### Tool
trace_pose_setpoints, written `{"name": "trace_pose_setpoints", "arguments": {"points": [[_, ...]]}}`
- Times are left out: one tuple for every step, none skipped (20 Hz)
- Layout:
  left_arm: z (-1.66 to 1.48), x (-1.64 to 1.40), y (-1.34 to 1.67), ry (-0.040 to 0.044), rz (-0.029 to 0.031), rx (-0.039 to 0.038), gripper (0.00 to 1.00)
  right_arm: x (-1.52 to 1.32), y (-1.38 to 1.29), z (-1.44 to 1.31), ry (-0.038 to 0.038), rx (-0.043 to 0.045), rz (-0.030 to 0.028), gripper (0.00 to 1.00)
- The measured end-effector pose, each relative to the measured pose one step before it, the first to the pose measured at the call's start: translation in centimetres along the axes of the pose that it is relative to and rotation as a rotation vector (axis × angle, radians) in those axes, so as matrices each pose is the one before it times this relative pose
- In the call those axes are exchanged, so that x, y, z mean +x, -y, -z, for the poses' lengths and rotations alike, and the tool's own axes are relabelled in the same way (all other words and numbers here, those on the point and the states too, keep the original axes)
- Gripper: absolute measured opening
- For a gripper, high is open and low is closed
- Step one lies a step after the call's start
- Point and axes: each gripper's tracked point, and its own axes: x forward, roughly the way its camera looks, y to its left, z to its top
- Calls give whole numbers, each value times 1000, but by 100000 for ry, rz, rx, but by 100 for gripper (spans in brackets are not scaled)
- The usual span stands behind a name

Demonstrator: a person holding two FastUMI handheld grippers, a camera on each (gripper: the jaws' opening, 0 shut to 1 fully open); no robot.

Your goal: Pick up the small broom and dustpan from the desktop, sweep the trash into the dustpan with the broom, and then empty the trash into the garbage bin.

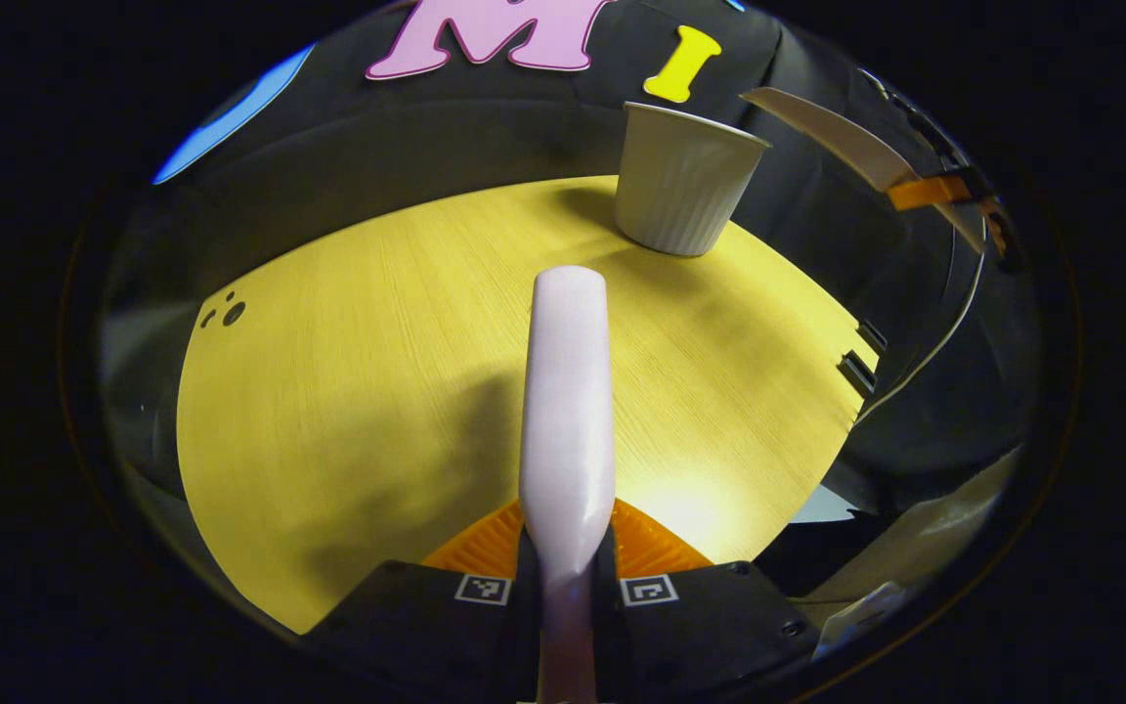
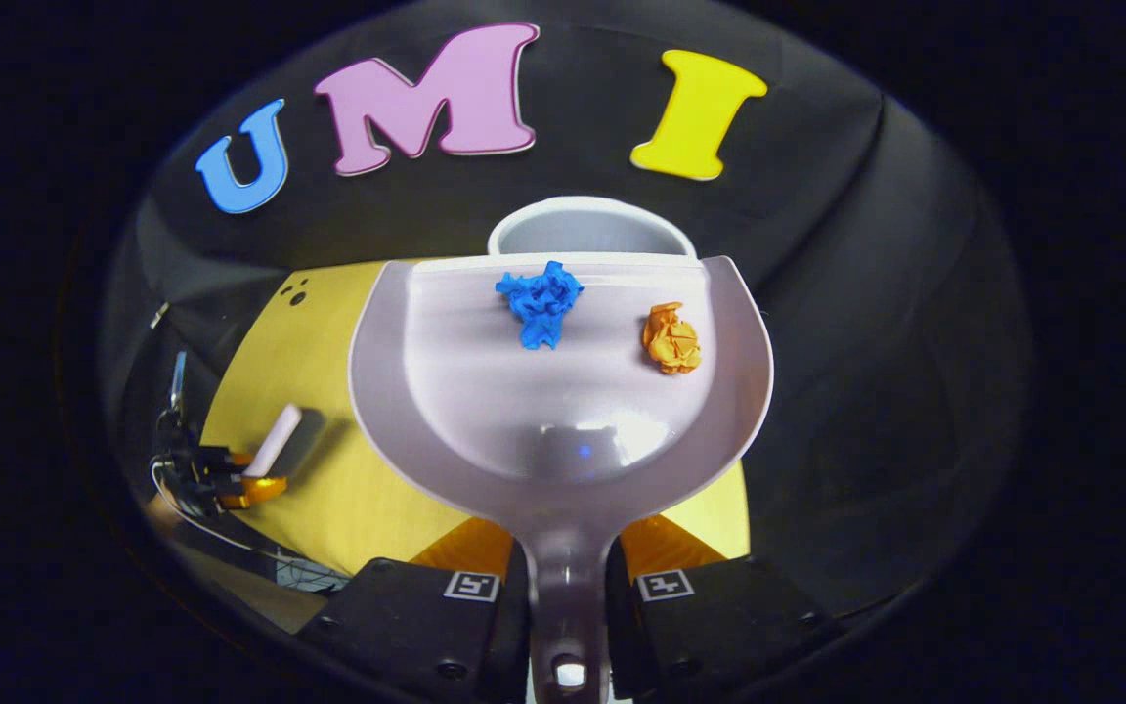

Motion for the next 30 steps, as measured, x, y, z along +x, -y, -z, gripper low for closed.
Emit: {"name": "trace_pose_setpoints", "arguments": {"points": [[394, -194, -94, 32, -65, -546, 27, -362, 1273, -1968, 427, -1139, 3381, 36], [315, -136, -158, -5, -36, -529, 26, 523, 1561, -660, -155, -1331, 2831, 36], [164, -148, -131, -25, -170, -169, 27, 593, 1319, -1057, 87, -1256, 2622, 31], [134, -225, -140, 218, -374, 150, 27, 529, 1199, -1238, 138, -1512, 2555, 36], [41, -108, -96, 302, -285, 133, 26, 517, 789, -1090, -844, -1954, 1830, 36], [6, -13, -124, 245, 91, 62, 26, 424, 625, -979, -243, -2674, 2068, 36], [11, -27, -146, 250, -133, 23, 26, 512, 630, -891, -955, -3190, 2402, 40], [41, 52, -283, 172, -517, 47, 26, 449, 798, -714, -1375, -3259, 2330, 36], [112, -53, -274, 87, -520, -127, 26, 386, 552, -620, -931, -2786, 1780, 36], [49, -16, -180, 14, -320, -707, 26, 581, 382, -570, -1625, -2815, 1048, 32], [56, 47, -17, 32, 132, -1016, 27, 546, 267, -399, -2301, -3617, 872, 36], [152, 12, -180, 75, 17, -933, 27, 400, 408, -286, -2813, -4627, 1003, 36], [170, -20, -259, -21, -213, -541, 24, 470, 331, -87, -3033, -5822, 1677, 35], [210, 90, -151, -116, -331, -355, 26, -46, 186, -221, -2441, -4510, 1068, 35], [228, 79, -209, -418, -449, -442, 26, -43, 183, -142, -2229, -3990, 943, 31], [243, 193, -245, -319, -224, -576, 26, 73, 313, -17, -2616, -3281, 234, 35], [176, 45, -237, -250, -257, -532, 26, 281, 179, -106, -2838, -3464, 514, 38], [216, -8, -209, -81, -247, -409, 26, 231, 267, -39, -2496, -4083, 837, 35], [105, 31, -83, 63, -126, -324, 25, -69, 406, 102, -2810, -4629, 1324, 35], [67, 89, -124, 98, -113, -413, 26, -55, 580, -31, -2947, -5280, 1618, 35], [100, 55, -78, -44, -181, -402, 27, 327, 353, 7, -2007, -4198, 1121, 35], [16, 189, -114, -124, -232, -517, 26, 197, 226, -295, -2131, -3931, 728, 35], [-3, 53, 46, -146, -162, -591, 26, 392, 397, -522, -1970, -3795, 636, 35], [-39, 78, 2, 82, 12, -446, 27, 273, 82, -434, -1462, -3972, 926, 35], [-37, 49, 110, 118, 42, -85, 25, 253, 302, -372, -1356, -5093, 1152, 32], [-35, 94, 34, -36, -155, 111, 27, -105, 329, -628, -353, -4613, 1440, 35], [-3, 52, 28, -129, -81, 96, 26, 79, 237, -776, -17, -3856, 803, 35], [-86, 146, 102, -147, -124, -38, 26, -136, 83, -681, -173, -3827, 202, 38], [-49, 58, 34, -142, -284, -336, 26, -4, 131, -221, -338, -3824, 618, 32], [-14, 105, -2, 9, -304, -574, 25, -104, 153, -503, -174, -2655, 704, 35]]}}
